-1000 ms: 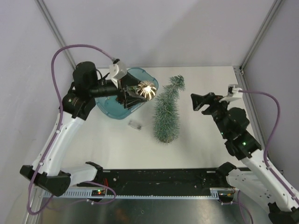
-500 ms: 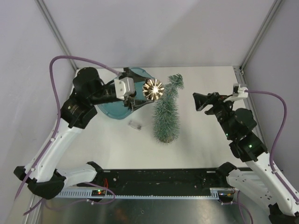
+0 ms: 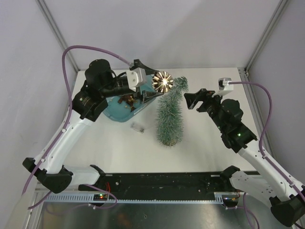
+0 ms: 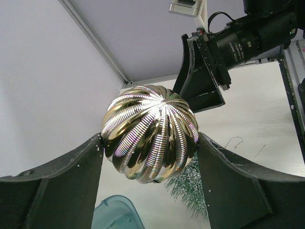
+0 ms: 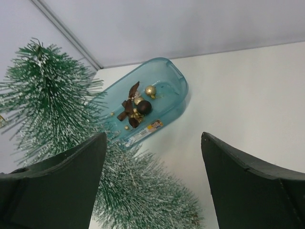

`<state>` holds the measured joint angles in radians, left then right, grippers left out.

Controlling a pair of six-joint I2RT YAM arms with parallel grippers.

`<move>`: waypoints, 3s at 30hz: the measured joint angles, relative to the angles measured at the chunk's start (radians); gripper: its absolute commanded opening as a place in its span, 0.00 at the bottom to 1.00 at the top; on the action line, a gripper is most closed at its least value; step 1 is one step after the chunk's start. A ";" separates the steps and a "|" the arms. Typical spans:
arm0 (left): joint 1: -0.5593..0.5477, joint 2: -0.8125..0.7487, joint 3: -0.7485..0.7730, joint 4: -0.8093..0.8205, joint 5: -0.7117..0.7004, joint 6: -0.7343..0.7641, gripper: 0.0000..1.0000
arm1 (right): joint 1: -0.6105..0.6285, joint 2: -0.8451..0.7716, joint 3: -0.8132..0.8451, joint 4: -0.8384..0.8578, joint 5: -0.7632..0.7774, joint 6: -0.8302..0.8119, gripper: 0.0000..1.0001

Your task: Decorate the small christmas tree

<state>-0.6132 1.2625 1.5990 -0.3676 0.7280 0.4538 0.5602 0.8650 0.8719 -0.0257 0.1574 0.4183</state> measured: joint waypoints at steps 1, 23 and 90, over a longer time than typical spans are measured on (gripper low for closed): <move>0.000 0.003 0.000 0.000 0.000 0.000 0.14 | 0.000 0.006 0.000 0.011 -0.006 0.001 0.85; 0.000 0.067 0.000 0.007 0.059 -0.053 0.13 | -0.002 0.046 -0.003 0.114 -0.054 0.026 0.84; 0.069 -0.045 -0.192 0.209 0.001 -0.196 0.10 | -0.002 0.027 -0.022 0.114 -0.049 0.041 0.80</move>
<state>-0.5438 1.2179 1.4067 -0.1581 0.7288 0.2577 0.5587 0.8917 0.8501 0.0879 0.1085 0.4591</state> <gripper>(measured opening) 0.755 0.807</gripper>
